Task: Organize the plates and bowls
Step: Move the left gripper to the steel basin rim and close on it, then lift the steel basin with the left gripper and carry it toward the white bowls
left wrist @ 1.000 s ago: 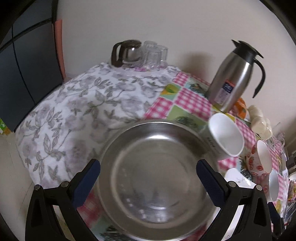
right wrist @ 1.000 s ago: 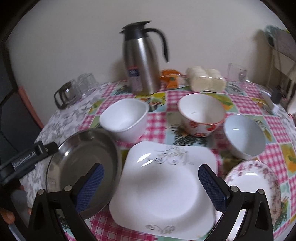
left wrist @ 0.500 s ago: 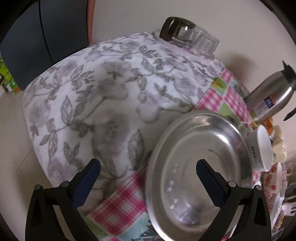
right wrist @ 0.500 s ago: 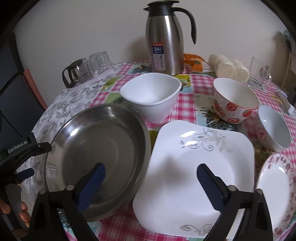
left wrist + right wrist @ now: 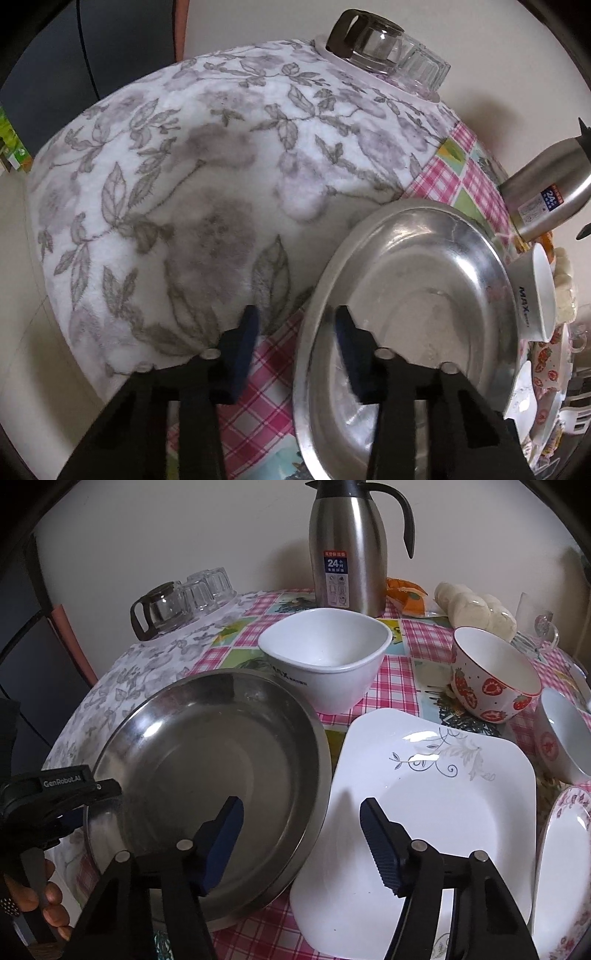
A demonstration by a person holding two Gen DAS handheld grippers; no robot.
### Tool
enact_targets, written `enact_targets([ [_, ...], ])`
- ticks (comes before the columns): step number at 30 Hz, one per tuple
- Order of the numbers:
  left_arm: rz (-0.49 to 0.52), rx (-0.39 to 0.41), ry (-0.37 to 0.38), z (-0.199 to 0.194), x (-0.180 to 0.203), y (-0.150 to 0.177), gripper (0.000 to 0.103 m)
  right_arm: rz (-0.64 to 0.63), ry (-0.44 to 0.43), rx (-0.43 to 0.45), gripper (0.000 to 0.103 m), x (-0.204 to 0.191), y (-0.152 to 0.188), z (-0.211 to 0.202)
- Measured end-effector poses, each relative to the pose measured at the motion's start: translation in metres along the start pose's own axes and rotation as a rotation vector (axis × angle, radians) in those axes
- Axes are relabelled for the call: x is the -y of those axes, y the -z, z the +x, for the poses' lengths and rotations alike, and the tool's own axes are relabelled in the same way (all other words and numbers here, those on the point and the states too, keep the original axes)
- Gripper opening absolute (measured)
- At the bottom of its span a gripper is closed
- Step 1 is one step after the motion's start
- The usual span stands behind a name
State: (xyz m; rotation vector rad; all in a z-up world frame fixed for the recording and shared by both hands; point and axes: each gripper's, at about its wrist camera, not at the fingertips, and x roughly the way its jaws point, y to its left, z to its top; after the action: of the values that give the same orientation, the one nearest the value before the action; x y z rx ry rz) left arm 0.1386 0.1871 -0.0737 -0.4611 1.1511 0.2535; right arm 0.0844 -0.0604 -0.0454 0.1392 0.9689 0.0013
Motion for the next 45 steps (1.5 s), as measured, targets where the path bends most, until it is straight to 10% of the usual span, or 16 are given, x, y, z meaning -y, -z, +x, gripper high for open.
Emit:
enact_targets([
  [6,-0.004,0.010,-0.018,-0.007,-0.004,0.004,0.023,-0.006,-0.005,0.001,0.052,-0.001,-0.001,-0.001],
  [45,-0.115,0.066,-0.023,-0.013,-0.037,-0.013,0.027,-0.097,-0.116,0.016,0.019,-0.038,0.004,0.012],
])
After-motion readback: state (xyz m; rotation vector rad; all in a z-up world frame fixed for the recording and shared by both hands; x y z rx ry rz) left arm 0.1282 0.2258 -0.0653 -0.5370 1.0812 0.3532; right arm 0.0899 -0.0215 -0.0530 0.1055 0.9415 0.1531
